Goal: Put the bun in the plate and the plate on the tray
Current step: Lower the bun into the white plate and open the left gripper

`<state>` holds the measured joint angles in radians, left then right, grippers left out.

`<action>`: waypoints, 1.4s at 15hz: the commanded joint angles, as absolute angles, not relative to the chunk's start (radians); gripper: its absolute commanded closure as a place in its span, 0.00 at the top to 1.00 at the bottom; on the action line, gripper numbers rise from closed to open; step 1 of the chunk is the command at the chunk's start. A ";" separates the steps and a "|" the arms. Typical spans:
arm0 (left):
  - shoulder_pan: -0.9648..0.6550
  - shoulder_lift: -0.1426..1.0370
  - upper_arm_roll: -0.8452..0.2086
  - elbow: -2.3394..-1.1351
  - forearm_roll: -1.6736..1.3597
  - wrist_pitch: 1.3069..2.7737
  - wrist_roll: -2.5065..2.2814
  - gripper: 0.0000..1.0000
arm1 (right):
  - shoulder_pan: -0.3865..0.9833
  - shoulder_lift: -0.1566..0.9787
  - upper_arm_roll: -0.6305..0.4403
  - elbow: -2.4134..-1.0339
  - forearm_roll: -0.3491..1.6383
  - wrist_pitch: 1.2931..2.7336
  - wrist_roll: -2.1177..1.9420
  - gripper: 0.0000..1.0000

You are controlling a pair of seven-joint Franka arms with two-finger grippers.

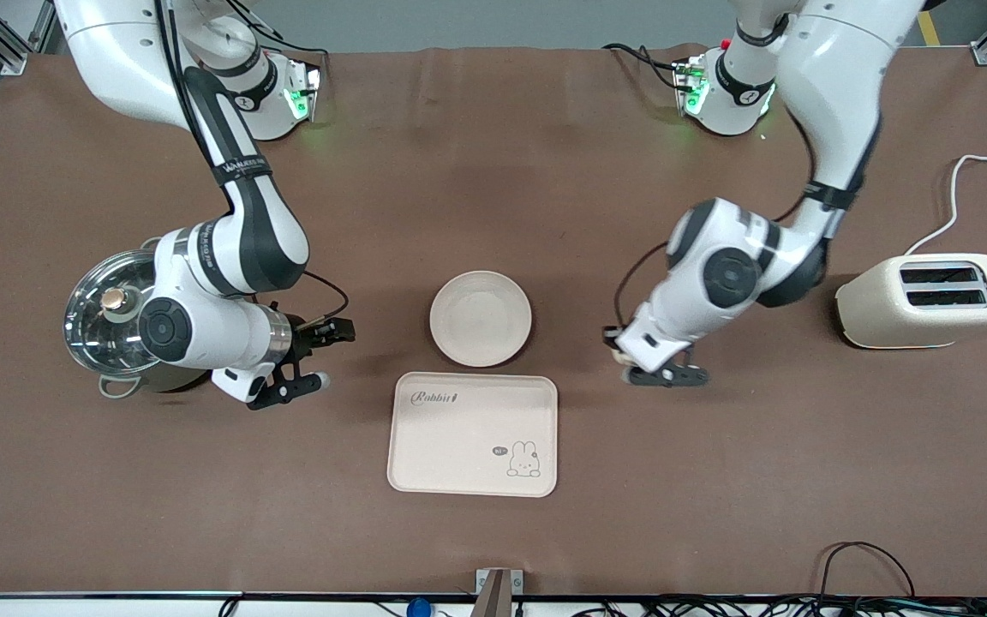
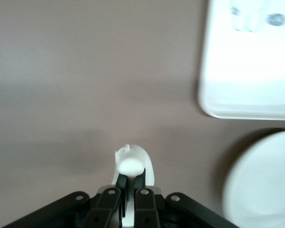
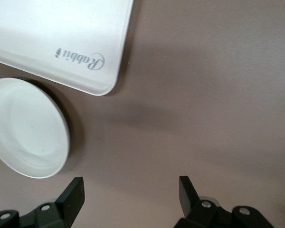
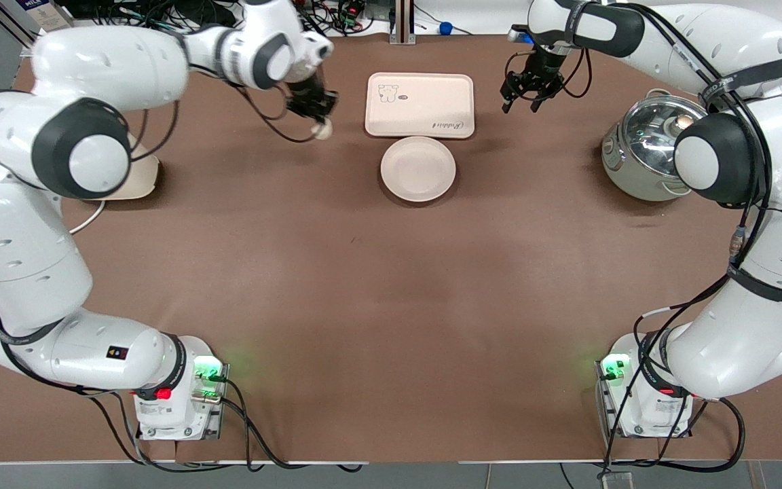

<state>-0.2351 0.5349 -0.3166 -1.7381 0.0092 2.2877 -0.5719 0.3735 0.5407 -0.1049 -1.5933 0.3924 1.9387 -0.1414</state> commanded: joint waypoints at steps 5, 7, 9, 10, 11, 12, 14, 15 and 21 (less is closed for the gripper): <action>-0.498 0.710 -0.313 -1.585 0.003 2.396 -1.107 0.02 | 0.407 0.612 -0.109 -1.598 0.514 2.020 -0.129 0.90; -0.512 0.745 -0.311 -1.583 0.002 2.451 -1.132 0.27 | 0.407 0.618 -0.109 -1.598 0.566 2.017 -0.132 0.90; -0.514 0.749 -0.311 -1.583 0.014 2.462 -1.134 0.93 | 0.399 0.620 -0.109 -1.598 0.568 2.014 -0.140 0.90; -0.515 0.746 -0.311 -1.583 0.012 2.465 -1.134 1.00 | 0.400 0.624 -0.109 -1.597 0.571 2.014 -0.138 0.90; -0.518 0.742 -0.311 -1.582 0.009 2.465 -1.138 1.00 | 0.406 0.630 -0.109 -1.595 0.575 2.019 -0.138 0.90; -0.518 0.741 -0.311 -1.582 0.003 2.465 -1.147 1.00 | 0.407 0.632 -0.109 -1.595 0.581 2.020 -0.141 0.90; -0.518 0.739 -0.311 -1.582 0.014 2.465 -1.172 1.00 | 0.410 0.632 -0.109 -1.594 0.584 2.020 -0.141 0.90; -0.520 0.741 -0.310 -1.582 0.014 2.465 -1.172 1.00 | 0.416 0.632 -0.109 -1.594 0.584 2.020 -0.141 0.90; -0.531 0.742 -0.304 -1.582 0.056 2.465 -1.166 1.00 | 0.403 0.632 -0.109 -1.583 0.586 2.022 -0.141 0.90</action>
